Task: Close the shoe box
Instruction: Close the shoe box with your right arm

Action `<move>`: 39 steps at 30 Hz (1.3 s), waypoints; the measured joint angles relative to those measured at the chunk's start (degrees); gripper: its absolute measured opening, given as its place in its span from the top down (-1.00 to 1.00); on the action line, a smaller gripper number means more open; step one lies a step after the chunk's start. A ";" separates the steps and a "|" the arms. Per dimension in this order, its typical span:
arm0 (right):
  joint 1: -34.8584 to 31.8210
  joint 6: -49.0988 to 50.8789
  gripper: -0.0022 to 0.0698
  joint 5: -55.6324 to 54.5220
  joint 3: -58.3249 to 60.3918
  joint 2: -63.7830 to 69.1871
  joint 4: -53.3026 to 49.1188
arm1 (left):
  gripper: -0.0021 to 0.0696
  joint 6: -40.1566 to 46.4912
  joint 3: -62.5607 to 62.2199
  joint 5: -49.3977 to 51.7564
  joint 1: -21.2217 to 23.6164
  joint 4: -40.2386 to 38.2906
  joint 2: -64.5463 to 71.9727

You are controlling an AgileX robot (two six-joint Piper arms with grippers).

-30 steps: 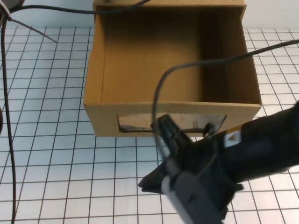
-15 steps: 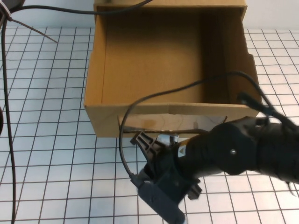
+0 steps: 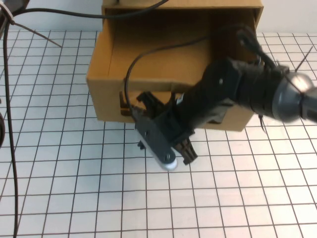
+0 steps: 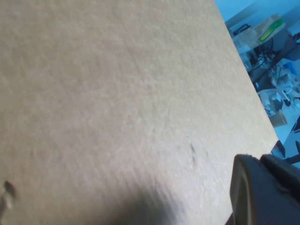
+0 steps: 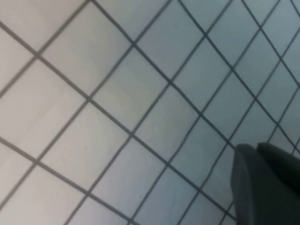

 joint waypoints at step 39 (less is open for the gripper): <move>-7.25 5.03 0.98 -3.00 -10.35 -9.68 -4.99 | 0.96 1.57 -0.09 1.41 0.09 0.34 0.10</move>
